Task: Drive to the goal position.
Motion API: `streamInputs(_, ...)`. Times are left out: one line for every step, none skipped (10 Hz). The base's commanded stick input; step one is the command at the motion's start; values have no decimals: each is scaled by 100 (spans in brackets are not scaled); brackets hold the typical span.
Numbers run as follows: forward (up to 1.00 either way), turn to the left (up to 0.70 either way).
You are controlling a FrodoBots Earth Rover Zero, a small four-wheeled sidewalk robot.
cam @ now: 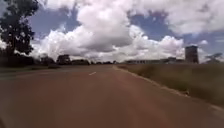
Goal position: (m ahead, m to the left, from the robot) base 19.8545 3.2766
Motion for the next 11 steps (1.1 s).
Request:
streamInputs(100,0)
streamInputs(100,0)
streamInputs(100,0)
streamInputs(100,0)
streamInputs(100,0)
streamInputs(100,0)
streamInputs(100,0)
streamInputs(100,0)
streamInputs(100,0)
streamInputs(100,0)
streamInputs(100,0)
